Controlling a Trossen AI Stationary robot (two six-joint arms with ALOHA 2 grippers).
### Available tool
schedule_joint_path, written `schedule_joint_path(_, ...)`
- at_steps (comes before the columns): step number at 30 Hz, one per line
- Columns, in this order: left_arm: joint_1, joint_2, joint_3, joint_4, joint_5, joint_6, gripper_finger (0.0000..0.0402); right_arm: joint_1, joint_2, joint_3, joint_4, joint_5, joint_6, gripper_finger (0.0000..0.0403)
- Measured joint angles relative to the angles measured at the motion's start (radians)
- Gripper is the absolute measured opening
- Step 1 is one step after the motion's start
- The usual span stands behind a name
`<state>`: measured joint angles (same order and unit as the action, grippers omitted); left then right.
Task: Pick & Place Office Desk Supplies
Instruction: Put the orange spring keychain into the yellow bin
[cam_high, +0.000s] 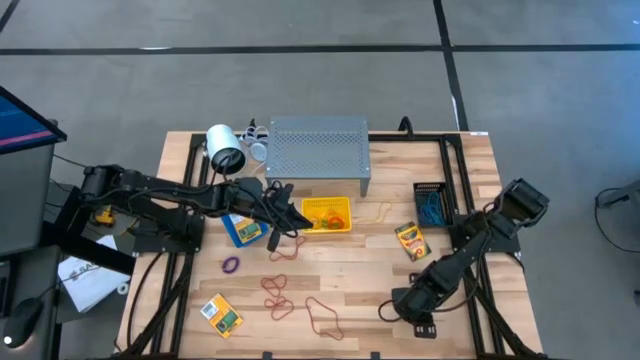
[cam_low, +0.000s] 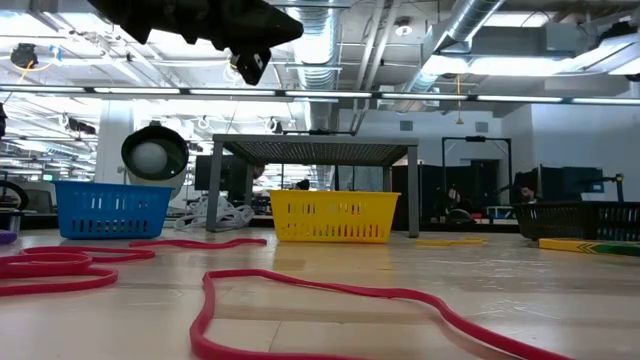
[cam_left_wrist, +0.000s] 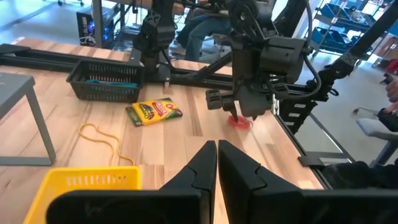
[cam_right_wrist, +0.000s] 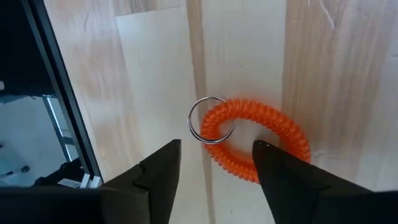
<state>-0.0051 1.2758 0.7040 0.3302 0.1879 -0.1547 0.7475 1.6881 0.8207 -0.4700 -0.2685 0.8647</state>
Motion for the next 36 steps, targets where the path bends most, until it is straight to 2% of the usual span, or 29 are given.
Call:
schedule_joint_path(8,0.0,0.0,0.0,-0.019,0.0,0.0,0.0011,0.041,-0.005,-0.019,0.011,0.096,0.024,0.0181)
schedule_joint_path(20,-0.006,0.0,0.0,-0.017,0.0,0.068,0.0011,0.045,-0.008,-0.036,0.033,0.116,0.021,0.0131)
schedule_joint_path(28,0.0,0.0,-0.106,0.196,-0.011,0.091,0.0003,0.045,-0.008,-0.037,0.042,0.121,0.023,0.0131)
schedule_joint_path(36,-0.001,0.0,-0.124,0.211,-0.076,0.09,0.0003,0.051,0.005,-0.036,0.057,0.131,0.026,0.012)
